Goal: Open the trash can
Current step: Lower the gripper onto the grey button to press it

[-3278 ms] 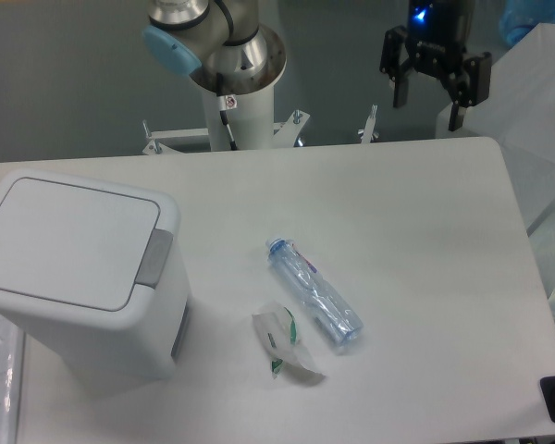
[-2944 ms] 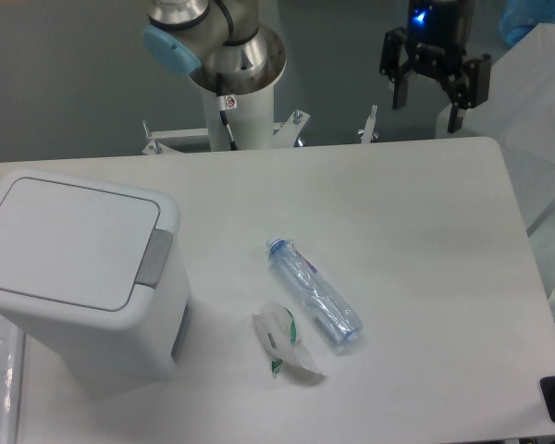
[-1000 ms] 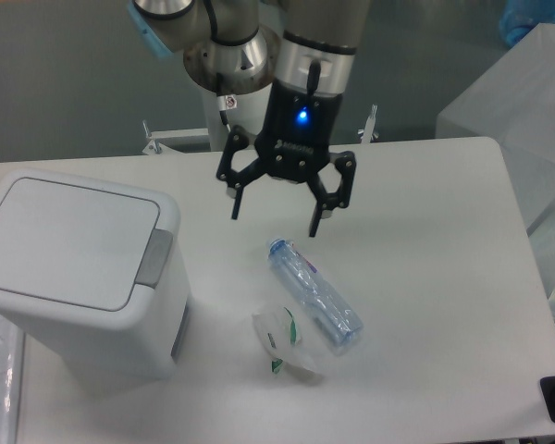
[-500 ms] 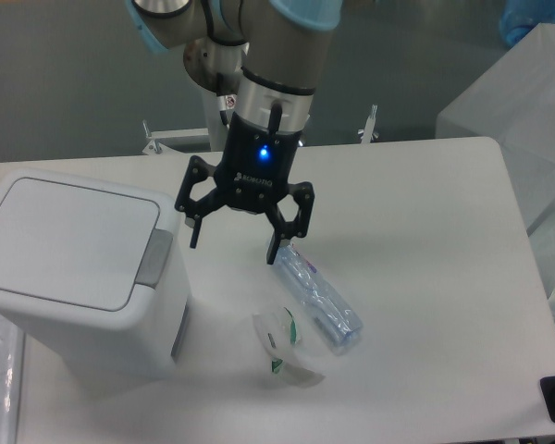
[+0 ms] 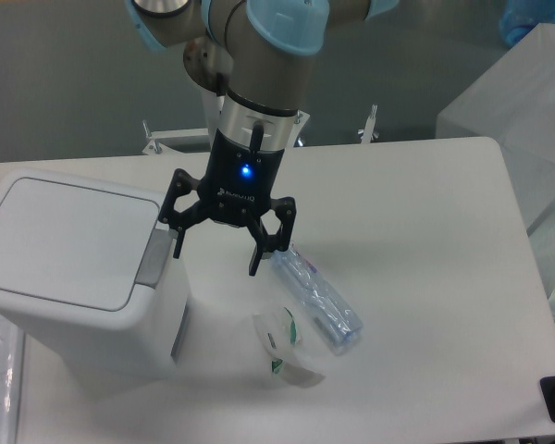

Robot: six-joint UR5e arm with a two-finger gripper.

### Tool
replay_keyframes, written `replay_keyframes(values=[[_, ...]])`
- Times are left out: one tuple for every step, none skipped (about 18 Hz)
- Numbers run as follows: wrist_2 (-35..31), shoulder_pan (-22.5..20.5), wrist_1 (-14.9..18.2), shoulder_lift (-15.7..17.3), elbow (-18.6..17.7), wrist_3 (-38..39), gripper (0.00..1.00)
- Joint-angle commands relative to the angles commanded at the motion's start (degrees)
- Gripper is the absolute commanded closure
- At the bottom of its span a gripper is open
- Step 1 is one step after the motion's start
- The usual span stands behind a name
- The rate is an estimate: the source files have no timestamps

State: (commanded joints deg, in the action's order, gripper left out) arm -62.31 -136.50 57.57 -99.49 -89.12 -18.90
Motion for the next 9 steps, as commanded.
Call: replay_keyframes(values=[[0.09, 0.0, -0.61, -0.09, 0.09, 0.88, 0.0], [0.09, 0.09, -1.31, -0.26, 0.0, 1.93, 0.0], [0.0, 0.61, -2.02, -0.35, -0.17, 2.72, 0.0], [0.0, 0.88, -2.46, -0.61, -0.35, 2.82, 0.0], [-0.09, 0.97, -2.46, -0.7, -0.44, 2.82, 0.0], [-0.09, 0.97, -2.55, -0.7, -0.44, 2.82, 0.0], [-0.09, 0.97, -2.55, -0.7, -0.44, 2.82, 0.0], [-0.09, 0.97, -2.55, -0.7, -0.53, 2.82, 0.0], [-0.09, 1.06, -2.55, -0.88, -0.53, 2.82, 0.0]])
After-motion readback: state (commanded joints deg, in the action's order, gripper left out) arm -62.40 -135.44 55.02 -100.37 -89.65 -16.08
